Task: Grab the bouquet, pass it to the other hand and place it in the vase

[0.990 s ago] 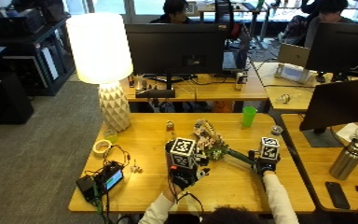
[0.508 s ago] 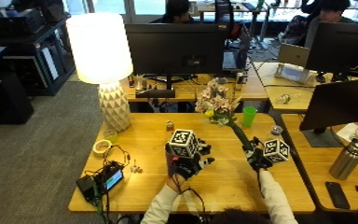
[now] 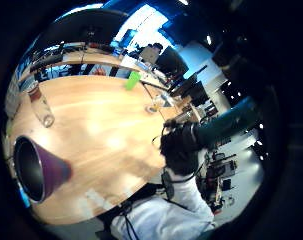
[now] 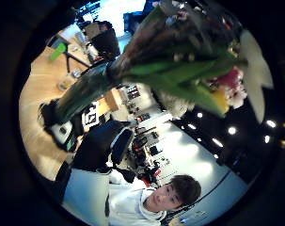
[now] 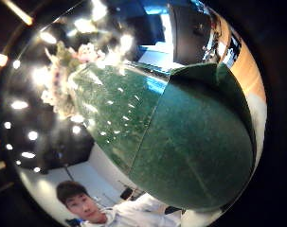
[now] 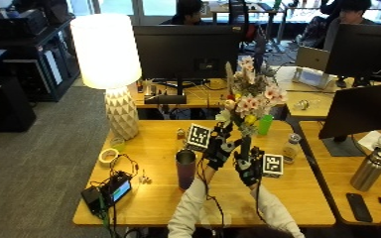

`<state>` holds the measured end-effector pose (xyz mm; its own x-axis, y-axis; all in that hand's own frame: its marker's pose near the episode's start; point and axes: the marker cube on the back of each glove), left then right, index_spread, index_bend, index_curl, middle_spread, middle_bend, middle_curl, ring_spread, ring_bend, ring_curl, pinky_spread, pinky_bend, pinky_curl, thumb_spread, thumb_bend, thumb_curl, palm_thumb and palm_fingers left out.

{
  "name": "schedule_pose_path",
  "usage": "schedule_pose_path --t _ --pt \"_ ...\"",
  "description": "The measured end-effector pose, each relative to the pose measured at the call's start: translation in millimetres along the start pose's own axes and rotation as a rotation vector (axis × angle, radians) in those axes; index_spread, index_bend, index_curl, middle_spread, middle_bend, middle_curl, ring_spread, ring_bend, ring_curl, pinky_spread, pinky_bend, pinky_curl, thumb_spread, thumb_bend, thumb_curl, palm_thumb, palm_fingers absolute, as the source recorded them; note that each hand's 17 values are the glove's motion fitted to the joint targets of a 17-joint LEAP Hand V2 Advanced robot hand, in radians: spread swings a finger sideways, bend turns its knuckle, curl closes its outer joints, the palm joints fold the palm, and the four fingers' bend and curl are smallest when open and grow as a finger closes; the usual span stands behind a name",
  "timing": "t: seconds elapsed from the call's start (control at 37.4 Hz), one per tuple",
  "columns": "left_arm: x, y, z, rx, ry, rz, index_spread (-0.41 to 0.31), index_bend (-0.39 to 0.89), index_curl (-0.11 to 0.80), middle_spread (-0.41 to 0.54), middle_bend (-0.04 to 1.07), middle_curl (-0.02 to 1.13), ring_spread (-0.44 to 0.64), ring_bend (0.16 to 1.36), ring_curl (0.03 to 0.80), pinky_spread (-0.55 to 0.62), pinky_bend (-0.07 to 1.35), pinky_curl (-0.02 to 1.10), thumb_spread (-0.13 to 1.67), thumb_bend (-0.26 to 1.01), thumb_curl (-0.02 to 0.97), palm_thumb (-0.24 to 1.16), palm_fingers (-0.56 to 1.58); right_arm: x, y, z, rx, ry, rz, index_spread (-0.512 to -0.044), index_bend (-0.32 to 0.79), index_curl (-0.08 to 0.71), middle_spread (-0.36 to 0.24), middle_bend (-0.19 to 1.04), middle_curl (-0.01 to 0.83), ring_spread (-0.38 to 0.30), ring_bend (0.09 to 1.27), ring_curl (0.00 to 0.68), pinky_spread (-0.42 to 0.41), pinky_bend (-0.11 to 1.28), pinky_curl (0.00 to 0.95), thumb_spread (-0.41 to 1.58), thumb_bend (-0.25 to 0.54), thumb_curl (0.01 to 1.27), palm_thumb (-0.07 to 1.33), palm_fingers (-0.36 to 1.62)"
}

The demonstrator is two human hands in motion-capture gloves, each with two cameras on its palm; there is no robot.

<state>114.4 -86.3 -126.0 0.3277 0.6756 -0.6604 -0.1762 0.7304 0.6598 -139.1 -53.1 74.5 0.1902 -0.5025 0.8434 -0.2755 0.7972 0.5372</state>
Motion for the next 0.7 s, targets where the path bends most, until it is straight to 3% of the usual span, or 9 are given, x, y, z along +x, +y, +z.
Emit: schedule_pose_path --t 0.08,0.19,0.27,0.29,0.32,0.35,0.4,0.59,0.7 --pt "-5 2 1 0.004 -0.051 -0.113 -0.029 0.12 0.346 0.098 0.17 0.26 0.07 0.6 0.297 0.09 0.46 0.35 0.95 0.0 0.297 0.24 0.46 2 7 12 -0.016 -0.036 -0.042 -0.181 0.63 0.616 -0.149 0.91 0.653 -0.183 1.05 0.588 -0.221 0.79 0.54 0.98 0.017 0.41 1.05 1.39" --pt "3 2 8 -0.024 0.009 -0.146 -0.031 0.08 0.318 0.063 0.17 0.27 0.02 0.62 0.304 0.03 0.53 0.36 0.93 -0.01 0.305 0.28 0.54 5 25 32 -0.032 -0.038 -0.047 -0.177 0.62 0.621 -0.148 0.91 0.654 -0.182 1.05 0.588 -0.222 0.8 0.546 0.97 0.002 0.43 1.06 1.39" --pt "-4 -3 9 -0.004 0.058 -0.025 -0.036 0.08 0.303 0.039 0.17 0.28 -0.01 0.63 0.311 -0.02 0.56 0.37 0.91 -0.02 0.309 0.29 0.59 -2 40 48 -0.063 -0.046 -0.021 -0.175 0.62 0.625 -0.147 0.91 0.654 -0.182 1.05 0.587 -0.222 0.81 0.55 0.97 -0.007 0.45 1.06 1.38" --pt "-7 -2 8 0.019 0.073 -0.023 -0.042 0.09 0.301 0.025 0.18 0.28 -0.03 0.63 0.313 -0.04 0.56 0.37 0.91 -0.02 0.311 0.29 0.62 -3 45 54 -0.083 -0.049 -0.02 -0.175 0.62 0.626 -0.147 0.91 0.654 -0.182 1.06 0.587 -0.222 0.81 0.551 0.96 -0.009 0.45 1.06 1.38" --pt "-10 0 6 0.05 0.077 -0.07 -0.113 0.18 0.326 -0.088 0.28 0.32 -0.16 0.66 0.326 -0.18 0.6 0.38 0.92 0.03 0.329 0.39 1.05 -2 50 60 -0.106 -0.048 -0.024 -0.175 0.62 0.627 -0.149 0.91 0.652 -0.181 1.06 0.587 -0.222 0.81 0.552 0.96 -0.011 0.45 1.06 1.38" --pt "-13 4 3 0.087 0.062 -0.134 -0.134 0.16 0.309 -0.124 0.28 0.3 -0.2 0.64 0.286 -0.22 0.57 0.34 0.92 0.03 0.333 0.4 1.15 0 53 65 -0.133 -0.042 -0.036 -0.174 0.62 0.628 -0.149 0.91 0.652 -0.181 1.06 0.586 -0.222 0.81 0.553 0.96 -0.013 0.46 1.06 1.38" --pt "-18 10 -4 0.157 -0.007 -0.195 -0.198 0.24 0.344 -0.206 0.49 0.38 -0.27 0.67 0.319 -0.29 0.54 0.35 0.92 0.07 0.362 0.51 1.51 9 55 71 -0.19 -0.013 -0.088 -0.174 0.62 0.63 -0.15 0.92 0.654 -0.181 1.06 0.586 -0.227 0.8 0.552 0.96 -0.02 0.46 1.05 1.38" --pt "10 17 -16 0.218 -0.099 -0.197 -0.304 0.39 0.431 -0.301 0.67 0.49 -0.34 0.76 0.407 -0.38 0.55 0.4 0.67 0.09 0.483 0.71 1.5 2 69 78 -0.408 -0.036 -0.061 -0.175 0.5 0.608 -0.138 0.89 0.63 -0.183 1.04 0.567 -0.261 0.76 0.524 0.94 -0.045 0.47 0.97 1.31" --pt "33 11 -29 0.226 -0.142 -0.188 -0.33 0.42 0.459 -0.33 0.71 0.52 -0.37 0.78 0.429 -0.4 0.57 0.41 0.57 0.07 0.53 0.76 1.48 -3 67 68 -0.466 -0.086 -0.099 -0.178 0.28 0.552 -0.125 0.74 0.574 -0.173 0.94 0.527 -0.264 0.77 0.502 0.91 -0.059 0.47 0.9 1.04"
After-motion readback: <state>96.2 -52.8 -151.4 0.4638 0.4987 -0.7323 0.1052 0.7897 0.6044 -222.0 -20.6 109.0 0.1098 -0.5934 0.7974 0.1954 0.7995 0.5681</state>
